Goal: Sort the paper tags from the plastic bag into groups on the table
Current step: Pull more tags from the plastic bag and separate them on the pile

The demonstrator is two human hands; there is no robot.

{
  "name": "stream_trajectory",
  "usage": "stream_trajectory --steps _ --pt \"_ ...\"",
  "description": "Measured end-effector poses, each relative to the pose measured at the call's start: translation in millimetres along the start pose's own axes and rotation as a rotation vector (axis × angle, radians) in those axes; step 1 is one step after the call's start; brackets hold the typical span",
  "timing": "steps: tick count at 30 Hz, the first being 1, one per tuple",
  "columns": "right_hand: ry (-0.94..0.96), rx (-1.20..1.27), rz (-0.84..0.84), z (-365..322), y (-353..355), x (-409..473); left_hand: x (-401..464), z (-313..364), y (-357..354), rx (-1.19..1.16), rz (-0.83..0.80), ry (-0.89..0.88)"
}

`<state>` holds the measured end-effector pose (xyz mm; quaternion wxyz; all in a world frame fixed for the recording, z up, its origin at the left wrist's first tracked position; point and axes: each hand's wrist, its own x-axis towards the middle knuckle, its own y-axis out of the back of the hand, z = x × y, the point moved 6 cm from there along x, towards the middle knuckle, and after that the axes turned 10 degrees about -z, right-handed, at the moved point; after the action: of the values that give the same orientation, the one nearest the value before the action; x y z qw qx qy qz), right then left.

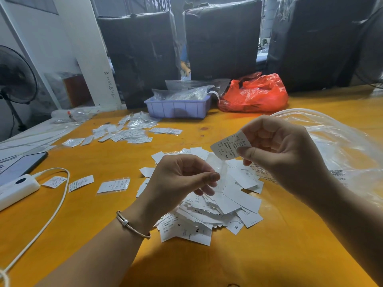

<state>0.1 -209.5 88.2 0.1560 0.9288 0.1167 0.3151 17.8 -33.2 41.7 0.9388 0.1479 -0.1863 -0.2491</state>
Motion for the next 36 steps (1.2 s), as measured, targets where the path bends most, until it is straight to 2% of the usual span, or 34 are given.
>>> stream_trajectory --steps 6,15,24,28,31,36 --pt "-0.07 0.124 -0.032 6 3 1 1 -1 1 0.016 0.016 0.002" --pt "-0.141 0.103 -0.052 12 1 2 1 0 2 0.011 0.024 -0.01" --pt "-0.251 0.078 -0.168 20 -8 1 2 -1 0 -0.048 -0.014 0.017" --pt "-0.279 0.094 -0.108 26 -8 1 3 -2 -2 -0.068 -0.031 0.033" --pt "-0.323 0.192 -0.069 32 -7 1 3 -4 -2 -0.08 -0.032 0.049" --pt "-0.305 0.225 -0.116 34 -13 -1 4 -8 -3 -0.138 -0.055 0.098"
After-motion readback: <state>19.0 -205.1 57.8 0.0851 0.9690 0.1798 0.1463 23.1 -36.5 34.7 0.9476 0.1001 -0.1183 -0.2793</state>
